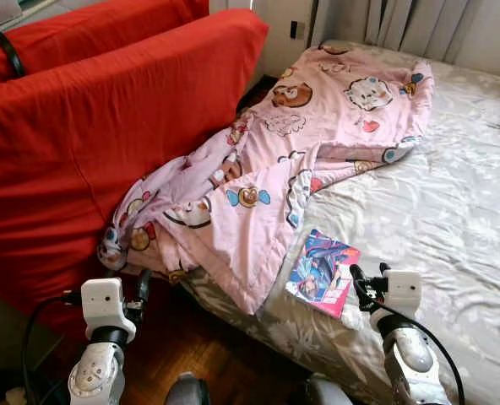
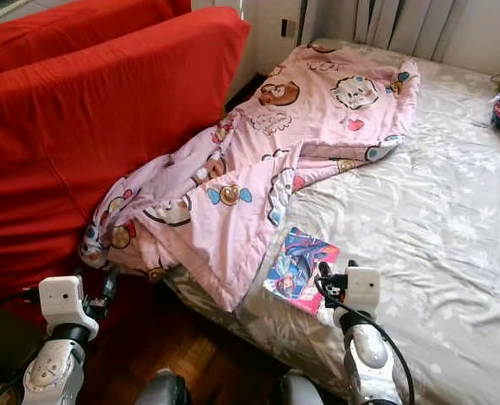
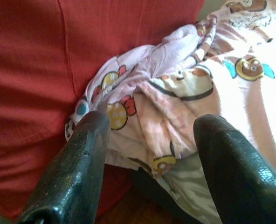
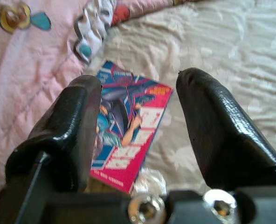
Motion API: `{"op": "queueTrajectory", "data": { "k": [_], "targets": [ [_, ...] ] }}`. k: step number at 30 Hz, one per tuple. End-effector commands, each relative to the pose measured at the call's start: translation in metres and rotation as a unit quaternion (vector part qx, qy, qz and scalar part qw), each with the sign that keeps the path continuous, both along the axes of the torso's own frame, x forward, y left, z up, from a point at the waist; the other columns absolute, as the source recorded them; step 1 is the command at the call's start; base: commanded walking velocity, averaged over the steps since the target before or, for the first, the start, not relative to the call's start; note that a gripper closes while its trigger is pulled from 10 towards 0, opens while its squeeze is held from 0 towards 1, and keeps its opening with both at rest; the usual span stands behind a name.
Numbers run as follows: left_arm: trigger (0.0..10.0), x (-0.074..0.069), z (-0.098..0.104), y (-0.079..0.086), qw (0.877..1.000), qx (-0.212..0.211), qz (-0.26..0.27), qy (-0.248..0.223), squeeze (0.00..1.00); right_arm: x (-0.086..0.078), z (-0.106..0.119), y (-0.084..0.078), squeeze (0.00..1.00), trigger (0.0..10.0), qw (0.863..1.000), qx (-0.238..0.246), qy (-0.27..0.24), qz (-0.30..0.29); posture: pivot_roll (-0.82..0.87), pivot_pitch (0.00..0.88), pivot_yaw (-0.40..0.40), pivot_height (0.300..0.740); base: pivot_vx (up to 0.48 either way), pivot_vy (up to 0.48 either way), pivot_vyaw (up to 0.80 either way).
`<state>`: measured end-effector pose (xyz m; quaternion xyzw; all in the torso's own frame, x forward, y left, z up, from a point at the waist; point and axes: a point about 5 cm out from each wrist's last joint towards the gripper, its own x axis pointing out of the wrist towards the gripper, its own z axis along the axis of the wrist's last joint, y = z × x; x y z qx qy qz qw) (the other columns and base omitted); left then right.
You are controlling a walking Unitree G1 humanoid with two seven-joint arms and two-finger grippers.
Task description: Clean up the room
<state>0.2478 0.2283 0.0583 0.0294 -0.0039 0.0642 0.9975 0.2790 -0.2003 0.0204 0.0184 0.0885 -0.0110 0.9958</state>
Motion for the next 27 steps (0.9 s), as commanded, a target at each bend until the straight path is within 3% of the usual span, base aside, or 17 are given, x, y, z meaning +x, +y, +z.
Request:
{"op": "queueTrajectory", "data": {
  "k": [1, 21, 24, 27],
  "targets": [
    [10.0, -0.0023, -0.0003, 0.002, 1.0, 0.002, 0.002, 0.005, 0.0, -0.0014, -0.0018, 0.0017, 0.0, 10.0, 1.0, -0.001, 0.008, 0.004, 0.03, 0.198, 0.019, 0.652, 0.0, 0.0, 0.0],
    [10.0, -0.0037, -0.0046, 0.0005, 1.0, -0.01, -0.002, 0.019, 0.0, 0.0009, -0.007, 0.0063, 0.0, 10.0, 0.999, 0.008, 0.028, 0.015, 0.04, 0.209, 0.027, 0.647, 0.0, 0.0, 0.0],
    [10.0, -0.0032, -0.0045, 0.0015, 1.0, -0.01, -0.001, 0.019, 0.0, 0.0034, -0.0105, 0.0078, 0.0, 10.0, 0.998, 0.003, 0.054, 0.016, 0.04, 0.208, 0.028, 0.647, 0.0, 0.0, 0.0],
    [10.0, -0.0032, -0.0045, 0.0023, 1.0, -0.008, -0.001, 0.021, 0.0, 0.0047, -0.008, 0.009, 0.0, 10.0, 0.999, 0.006, 0.041, 0.017, 0.05, 0.207, 0.03, 0.632, 0.0, 0.0, 0.0]
  ]
}}
